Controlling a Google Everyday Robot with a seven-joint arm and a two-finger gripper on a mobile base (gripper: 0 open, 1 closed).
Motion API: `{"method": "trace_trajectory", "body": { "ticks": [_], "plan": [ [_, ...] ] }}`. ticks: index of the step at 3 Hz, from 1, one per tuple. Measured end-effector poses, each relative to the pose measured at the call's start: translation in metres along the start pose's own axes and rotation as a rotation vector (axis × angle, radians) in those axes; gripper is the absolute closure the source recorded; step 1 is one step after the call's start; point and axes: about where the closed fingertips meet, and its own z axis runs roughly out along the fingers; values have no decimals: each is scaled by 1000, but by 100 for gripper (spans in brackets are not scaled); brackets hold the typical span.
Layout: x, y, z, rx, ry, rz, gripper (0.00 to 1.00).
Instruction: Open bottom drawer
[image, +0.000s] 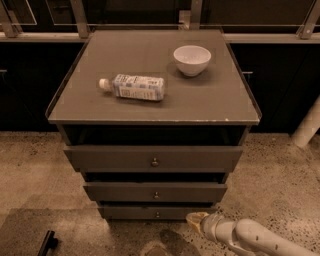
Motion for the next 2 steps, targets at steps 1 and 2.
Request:
{"method": "trace_trajectory", "body": {
  "ticks": [1,2],
  "plan": [
    [25,-16,19,16,-37,27,100],
    [50,-32,35,34,-51,82,100]
  ]
}}
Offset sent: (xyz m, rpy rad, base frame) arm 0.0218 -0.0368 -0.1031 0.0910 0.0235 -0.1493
